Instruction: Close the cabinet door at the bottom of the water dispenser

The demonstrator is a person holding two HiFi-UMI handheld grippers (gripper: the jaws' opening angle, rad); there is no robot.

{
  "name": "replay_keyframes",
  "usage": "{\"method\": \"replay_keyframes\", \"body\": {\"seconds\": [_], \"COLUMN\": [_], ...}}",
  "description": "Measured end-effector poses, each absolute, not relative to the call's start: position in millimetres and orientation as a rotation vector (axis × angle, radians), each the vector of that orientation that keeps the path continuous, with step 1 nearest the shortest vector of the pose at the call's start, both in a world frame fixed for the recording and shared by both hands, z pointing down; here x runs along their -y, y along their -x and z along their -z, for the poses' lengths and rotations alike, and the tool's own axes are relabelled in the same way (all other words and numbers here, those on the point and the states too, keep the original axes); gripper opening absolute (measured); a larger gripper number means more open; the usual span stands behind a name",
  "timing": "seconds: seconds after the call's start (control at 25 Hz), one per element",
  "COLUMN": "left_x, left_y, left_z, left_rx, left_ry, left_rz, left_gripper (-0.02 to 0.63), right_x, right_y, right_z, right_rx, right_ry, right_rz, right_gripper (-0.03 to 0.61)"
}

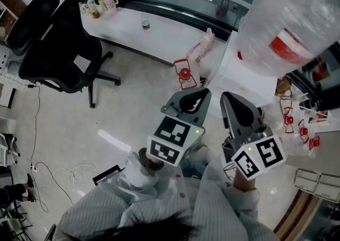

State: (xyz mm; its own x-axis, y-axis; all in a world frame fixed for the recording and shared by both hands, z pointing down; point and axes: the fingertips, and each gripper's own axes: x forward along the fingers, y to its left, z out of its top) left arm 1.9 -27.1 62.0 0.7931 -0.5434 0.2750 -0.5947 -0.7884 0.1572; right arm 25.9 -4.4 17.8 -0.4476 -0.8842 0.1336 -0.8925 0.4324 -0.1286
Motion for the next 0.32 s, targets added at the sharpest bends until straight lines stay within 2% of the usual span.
{"method": "replay_keyframes", "body": {"seconds": [0.32], "left_x": [26.6], "left_y": [2.7], "left_z": [-59.5], "left_rx": [0.877], "left_ry": [-2.755], "left_rz": [-0.315], "left_gripper": [0.011], "right_x": [5.5], "right_y": [-18.5], "right_z": [-15.4], "right_rx": [2.621], "right_ry": [-1.616], "right_rz": [-0.278], "right_gripper": [0.014]}}
